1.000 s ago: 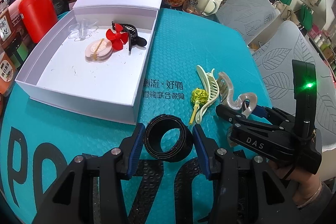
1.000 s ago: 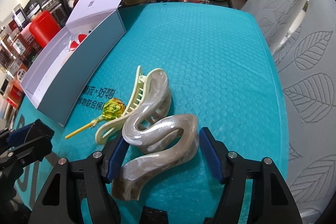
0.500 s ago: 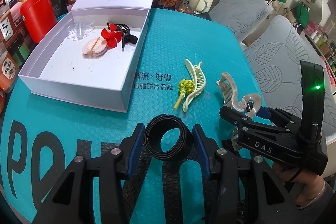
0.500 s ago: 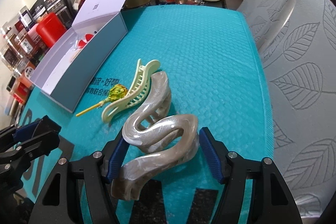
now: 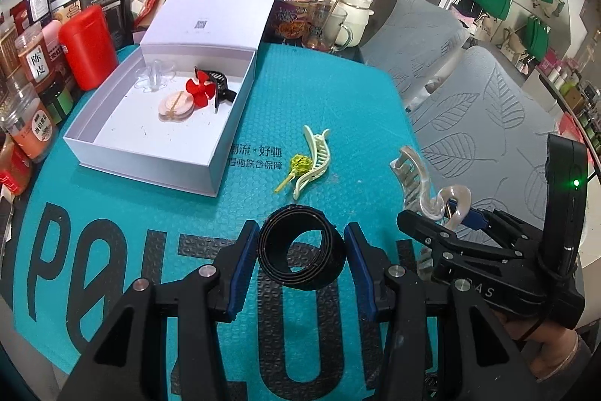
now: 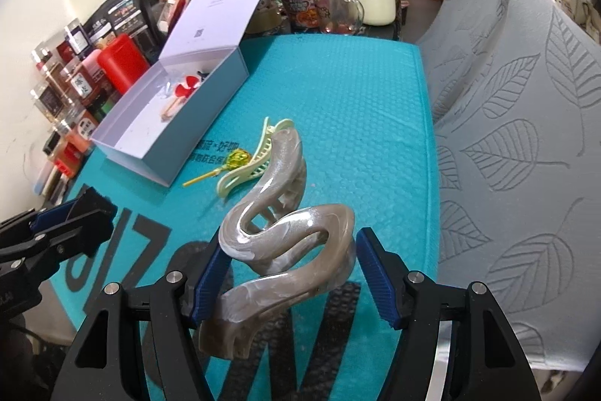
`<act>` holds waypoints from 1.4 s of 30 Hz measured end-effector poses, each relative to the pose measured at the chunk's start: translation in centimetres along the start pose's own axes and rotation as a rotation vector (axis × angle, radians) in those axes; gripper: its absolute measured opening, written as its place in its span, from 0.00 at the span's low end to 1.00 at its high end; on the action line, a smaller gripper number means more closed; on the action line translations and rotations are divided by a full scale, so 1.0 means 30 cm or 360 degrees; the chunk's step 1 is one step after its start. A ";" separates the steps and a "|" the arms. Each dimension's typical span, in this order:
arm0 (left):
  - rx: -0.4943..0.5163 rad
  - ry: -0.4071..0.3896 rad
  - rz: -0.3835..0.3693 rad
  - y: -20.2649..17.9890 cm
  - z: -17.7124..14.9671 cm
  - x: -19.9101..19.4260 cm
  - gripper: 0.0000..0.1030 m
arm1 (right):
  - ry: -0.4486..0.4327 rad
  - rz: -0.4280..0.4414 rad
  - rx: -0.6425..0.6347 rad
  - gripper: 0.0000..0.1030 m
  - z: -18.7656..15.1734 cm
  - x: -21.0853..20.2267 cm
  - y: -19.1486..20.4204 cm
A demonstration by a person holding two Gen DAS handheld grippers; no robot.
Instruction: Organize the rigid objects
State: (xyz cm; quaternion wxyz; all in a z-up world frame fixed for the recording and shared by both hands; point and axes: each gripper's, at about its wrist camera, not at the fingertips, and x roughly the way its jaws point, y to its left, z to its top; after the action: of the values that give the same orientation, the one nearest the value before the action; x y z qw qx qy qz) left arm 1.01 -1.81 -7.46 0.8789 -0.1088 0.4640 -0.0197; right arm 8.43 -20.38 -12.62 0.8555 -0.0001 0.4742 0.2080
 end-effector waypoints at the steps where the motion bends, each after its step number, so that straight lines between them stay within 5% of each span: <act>1: 0.0001 -0.0011 0.0002 -0.009 0.002 -0.015 0.45 | -0.0004 0.0008 -0.0005 0.65 -0.001 -0.017 0.002; 21: -0.0059 -0.0151 0.0092 -0.074 0.004 -0.244 0.45 | -0.0041 0.0231 -0.0201 0.65 0.003 -0.248 0.076; 42: -0.0045 -0.0222 0.0100 0.110 0.133 -0.317 0.45 | -0.0057 0.0380 -0.0285 0.65 0.113 -0.253 0.278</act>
State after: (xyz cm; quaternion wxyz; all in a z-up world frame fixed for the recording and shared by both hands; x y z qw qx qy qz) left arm -1.35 3.38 1.74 0.9077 -0.1075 0.4051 0.0221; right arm 4.70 -14.79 -2.95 0.8296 -0.0162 0.4351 0.3496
